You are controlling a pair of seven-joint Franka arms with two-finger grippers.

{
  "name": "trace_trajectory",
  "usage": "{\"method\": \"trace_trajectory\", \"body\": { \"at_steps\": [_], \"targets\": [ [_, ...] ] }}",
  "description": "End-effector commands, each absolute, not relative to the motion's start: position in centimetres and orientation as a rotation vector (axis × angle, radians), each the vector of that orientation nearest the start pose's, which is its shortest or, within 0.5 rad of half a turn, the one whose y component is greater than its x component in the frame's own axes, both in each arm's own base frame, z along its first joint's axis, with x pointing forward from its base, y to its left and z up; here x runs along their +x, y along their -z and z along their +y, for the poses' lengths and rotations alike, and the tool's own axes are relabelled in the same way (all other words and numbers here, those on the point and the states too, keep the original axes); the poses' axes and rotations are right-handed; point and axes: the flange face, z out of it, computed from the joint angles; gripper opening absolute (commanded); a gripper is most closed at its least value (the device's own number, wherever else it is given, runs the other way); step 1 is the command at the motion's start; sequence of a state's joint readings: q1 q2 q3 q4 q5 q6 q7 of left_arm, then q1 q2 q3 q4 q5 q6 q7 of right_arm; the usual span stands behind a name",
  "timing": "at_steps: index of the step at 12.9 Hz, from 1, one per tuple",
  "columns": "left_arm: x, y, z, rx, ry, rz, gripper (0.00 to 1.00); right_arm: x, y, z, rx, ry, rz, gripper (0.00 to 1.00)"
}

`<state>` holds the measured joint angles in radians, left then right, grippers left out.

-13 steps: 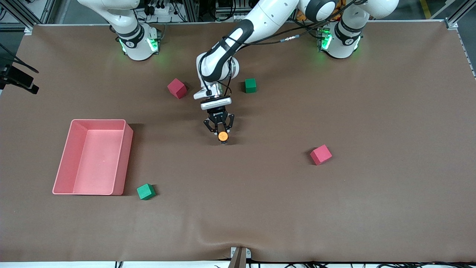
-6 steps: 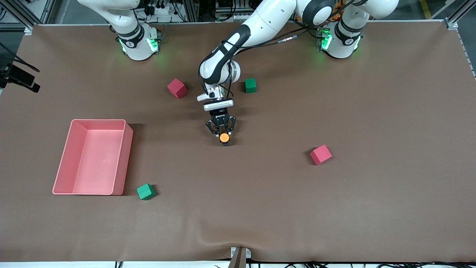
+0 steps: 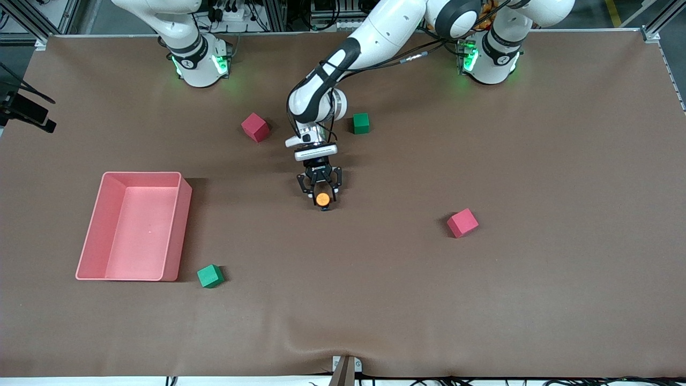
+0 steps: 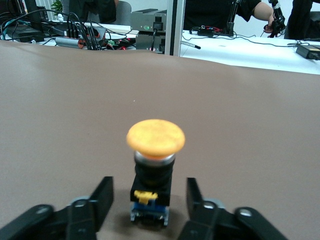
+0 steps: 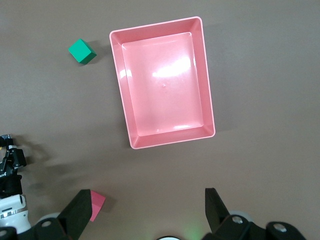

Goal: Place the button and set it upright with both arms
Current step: 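Open the left gripper and lift it away from the button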

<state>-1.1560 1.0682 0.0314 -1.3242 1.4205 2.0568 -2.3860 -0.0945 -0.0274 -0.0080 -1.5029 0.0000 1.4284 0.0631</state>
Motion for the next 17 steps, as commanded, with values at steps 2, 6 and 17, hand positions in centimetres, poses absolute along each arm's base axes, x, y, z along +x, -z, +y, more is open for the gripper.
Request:
{"method": "trace_trajectory", "body": {
  "at_steps": [2,6,17],
  "targets": [
    [33.9,-16.6,-65.7,-2.650,1.594,-0.587,1.00,52.7,-66.1,-5.8,-3.122,-0.079,0.246,1.00],
    [34.3,-32.2,-66.7,-2.815,1.279,-0.792,1.00,52.6,-66.2,-6.2,-3.122,-0.076,0.256,1.00],
    [53.8,-64.4,-36.0,-3.053,0.605,-0.883,1.00,52.5,-66.4,-6.6,-3.125,-0.069,0.264,1.00]
  ]
}}
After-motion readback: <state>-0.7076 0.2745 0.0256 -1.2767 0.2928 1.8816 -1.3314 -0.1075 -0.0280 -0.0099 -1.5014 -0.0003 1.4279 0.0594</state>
